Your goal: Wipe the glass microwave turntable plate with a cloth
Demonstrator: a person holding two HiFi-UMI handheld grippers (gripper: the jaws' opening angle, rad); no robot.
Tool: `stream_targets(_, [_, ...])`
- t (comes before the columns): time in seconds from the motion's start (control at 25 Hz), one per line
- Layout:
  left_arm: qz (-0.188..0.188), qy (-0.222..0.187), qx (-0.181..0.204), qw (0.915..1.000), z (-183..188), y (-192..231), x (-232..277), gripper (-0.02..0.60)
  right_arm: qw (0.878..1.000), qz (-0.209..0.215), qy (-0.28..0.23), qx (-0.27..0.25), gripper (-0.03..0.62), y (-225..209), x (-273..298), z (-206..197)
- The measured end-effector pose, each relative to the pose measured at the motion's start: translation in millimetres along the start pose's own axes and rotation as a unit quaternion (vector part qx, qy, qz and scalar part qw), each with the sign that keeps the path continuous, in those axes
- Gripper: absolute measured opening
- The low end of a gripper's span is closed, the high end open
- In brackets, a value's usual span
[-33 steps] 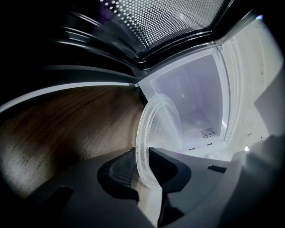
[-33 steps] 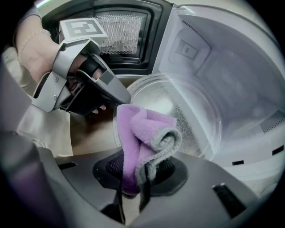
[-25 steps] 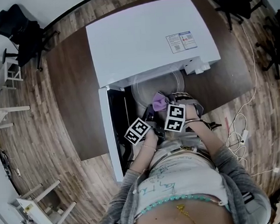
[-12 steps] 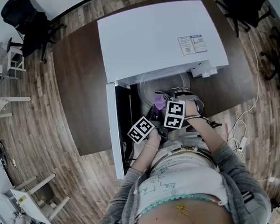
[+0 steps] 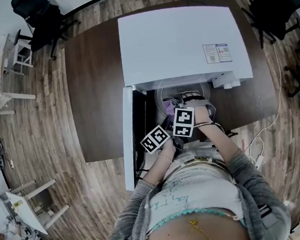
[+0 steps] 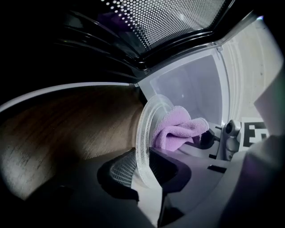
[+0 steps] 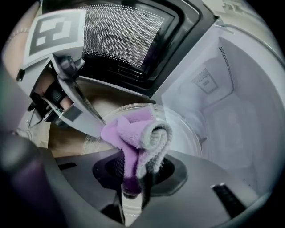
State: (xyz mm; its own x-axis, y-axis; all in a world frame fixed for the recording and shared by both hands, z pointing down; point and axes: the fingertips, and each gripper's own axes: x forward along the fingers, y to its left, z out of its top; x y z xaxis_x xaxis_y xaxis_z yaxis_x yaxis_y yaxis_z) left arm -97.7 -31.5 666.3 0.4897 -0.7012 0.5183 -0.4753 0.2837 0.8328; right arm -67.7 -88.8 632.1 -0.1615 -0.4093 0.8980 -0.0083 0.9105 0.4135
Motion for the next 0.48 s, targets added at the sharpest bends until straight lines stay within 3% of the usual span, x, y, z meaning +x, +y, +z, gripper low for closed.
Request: stream_targets(0.48, [0.002,0.001,0.003,1.0,-1,1,0,0.092,0.998,0.004,-0.035,-0.052,0.112,1,9,43])
